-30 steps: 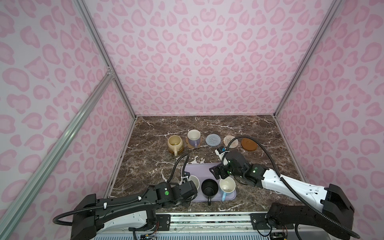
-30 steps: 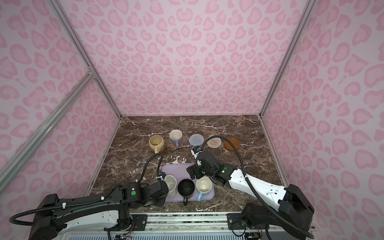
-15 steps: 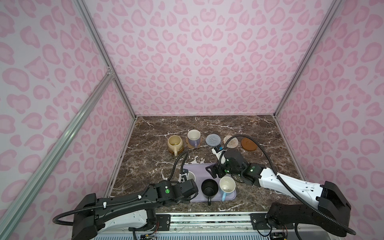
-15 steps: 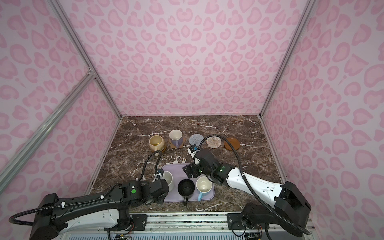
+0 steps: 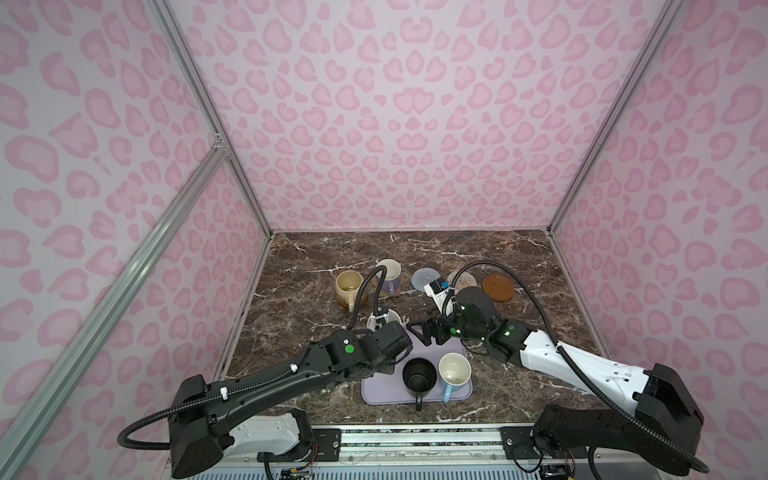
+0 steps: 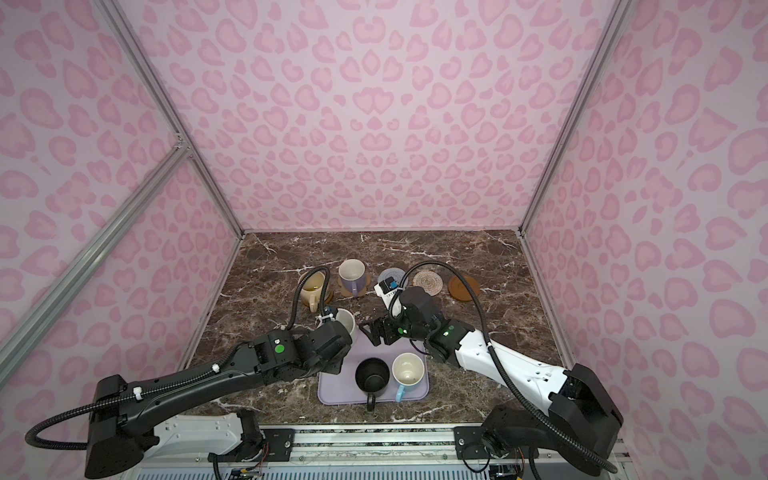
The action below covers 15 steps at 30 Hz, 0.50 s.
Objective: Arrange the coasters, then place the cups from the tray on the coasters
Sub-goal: 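Lift the white speckled mug with the left gripper toward the coasters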
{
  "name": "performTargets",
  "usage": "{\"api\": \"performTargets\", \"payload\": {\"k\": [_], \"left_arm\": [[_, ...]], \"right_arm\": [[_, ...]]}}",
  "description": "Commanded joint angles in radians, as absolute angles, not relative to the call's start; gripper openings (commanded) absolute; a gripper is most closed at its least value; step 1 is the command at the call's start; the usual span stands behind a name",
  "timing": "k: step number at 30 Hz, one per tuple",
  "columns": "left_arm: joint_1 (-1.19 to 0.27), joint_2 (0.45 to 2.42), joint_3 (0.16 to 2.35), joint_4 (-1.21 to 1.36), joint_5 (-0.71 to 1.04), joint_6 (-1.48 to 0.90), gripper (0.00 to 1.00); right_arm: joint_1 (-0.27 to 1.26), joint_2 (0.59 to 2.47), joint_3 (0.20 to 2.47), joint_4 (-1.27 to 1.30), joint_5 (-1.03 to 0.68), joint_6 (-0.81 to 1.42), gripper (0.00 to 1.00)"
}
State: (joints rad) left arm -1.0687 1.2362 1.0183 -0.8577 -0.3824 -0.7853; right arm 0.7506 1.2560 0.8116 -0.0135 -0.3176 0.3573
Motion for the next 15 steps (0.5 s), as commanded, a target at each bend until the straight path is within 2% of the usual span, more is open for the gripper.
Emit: {"api": "performTargets", "payload": {"k": [1, 15], "left_arm": [[-1.048, 1.278, 1.096, -0.835, -0.437, -0.716, 0.04], [-0.917, 1.603, 1.489, -0.788, -0.34, -0.562, 0.04]], "right_arm": [[0.702, 1.228, 0.801, 0.028, -0.308, 0.402, 0.91], [0.473, 1.162, 0.779, 0.007, -0.293, 0.424, 0.95]]}}
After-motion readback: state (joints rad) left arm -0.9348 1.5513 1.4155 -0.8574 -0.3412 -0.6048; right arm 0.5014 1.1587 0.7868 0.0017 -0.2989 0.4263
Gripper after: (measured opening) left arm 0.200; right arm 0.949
